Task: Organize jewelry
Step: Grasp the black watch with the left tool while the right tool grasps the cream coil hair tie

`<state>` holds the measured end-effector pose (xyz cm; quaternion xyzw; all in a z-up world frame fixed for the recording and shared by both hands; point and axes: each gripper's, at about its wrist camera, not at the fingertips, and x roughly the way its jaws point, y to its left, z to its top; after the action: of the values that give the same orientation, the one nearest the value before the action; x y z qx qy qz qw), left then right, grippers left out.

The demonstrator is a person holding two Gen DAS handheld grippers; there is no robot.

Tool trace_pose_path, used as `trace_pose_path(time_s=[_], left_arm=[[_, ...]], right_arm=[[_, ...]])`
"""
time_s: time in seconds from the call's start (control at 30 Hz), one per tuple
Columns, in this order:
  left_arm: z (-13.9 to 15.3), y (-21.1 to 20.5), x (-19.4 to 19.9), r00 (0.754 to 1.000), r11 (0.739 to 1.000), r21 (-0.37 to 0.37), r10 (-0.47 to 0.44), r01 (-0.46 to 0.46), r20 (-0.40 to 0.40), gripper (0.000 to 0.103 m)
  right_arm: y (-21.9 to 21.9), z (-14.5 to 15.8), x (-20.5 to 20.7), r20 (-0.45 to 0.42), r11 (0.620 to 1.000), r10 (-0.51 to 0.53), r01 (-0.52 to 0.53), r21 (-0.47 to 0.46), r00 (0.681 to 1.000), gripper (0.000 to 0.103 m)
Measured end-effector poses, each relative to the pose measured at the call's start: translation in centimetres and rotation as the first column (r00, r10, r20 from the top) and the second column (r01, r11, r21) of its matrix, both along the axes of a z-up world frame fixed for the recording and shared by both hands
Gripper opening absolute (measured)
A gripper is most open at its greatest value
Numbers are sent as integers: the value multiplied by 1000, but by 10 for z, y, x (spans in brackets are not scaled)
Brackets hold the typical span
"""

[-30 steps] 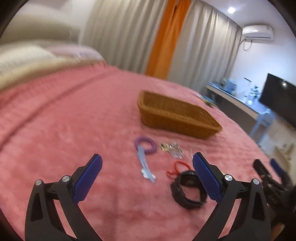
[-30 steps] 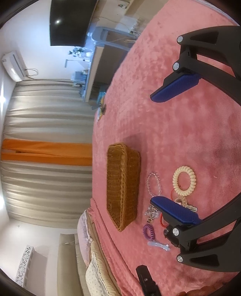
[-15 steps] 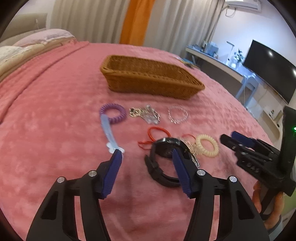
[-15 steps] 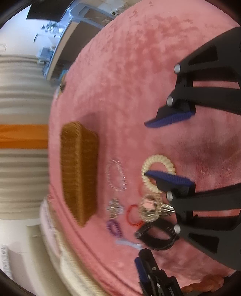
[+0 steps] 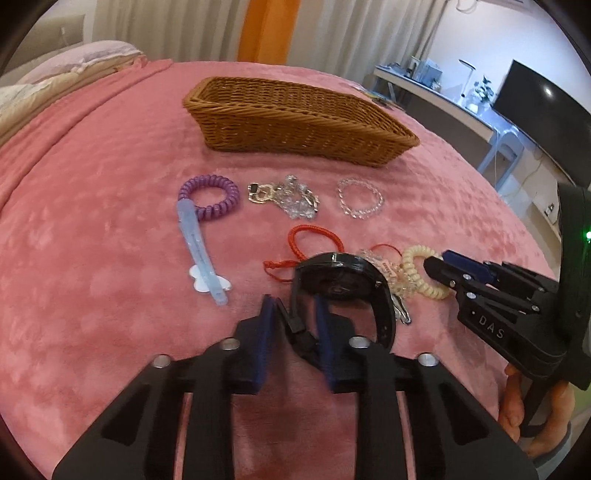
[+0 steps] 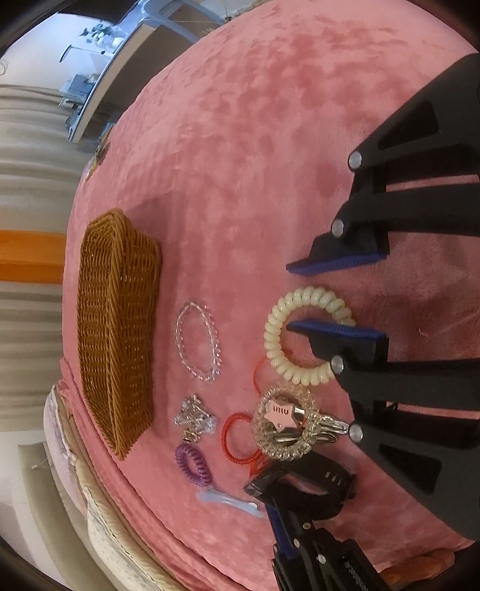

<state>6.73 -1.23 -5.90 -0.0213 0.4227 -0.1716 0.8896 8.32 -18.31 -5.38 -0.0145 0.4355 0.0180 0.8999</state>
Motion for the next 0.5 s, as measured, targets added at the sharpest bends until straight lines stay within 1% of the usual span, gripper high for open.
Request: trace_pose_path(time_s=[0.03, 0.07, 0.2, 0.33, 0.5], left_arm=[[0, -2, -1, 1000, 1000, 9, 0, 0, 8, 17], [1, -3, -3, 1000, 1000, 17, -1, 0, 16, 16], [3, 0, -7, 999, 1000, 4, 3, -3, 44, 10], [8, 3, -10, 997, 1000, -20, -2, 4, 74, 9], [13, 5, -15, 995, 999, -34, -8, 11, 103, 9]], right_arm=[[3, 0, -1, 2, 1000, 10, -10, -9, 1000, 15], [5, 0, -2, 7, 1000, 15, -14, -22, 1000, 11], [8, 3, -7, 28, 999, 29, -28, -28, 999, 10], [7, 11, -15, 72, 999, 31, -29, -19, 997, 10], [5, 17, -19, 100, 1000, 19, -19, -2, 995, 9]])
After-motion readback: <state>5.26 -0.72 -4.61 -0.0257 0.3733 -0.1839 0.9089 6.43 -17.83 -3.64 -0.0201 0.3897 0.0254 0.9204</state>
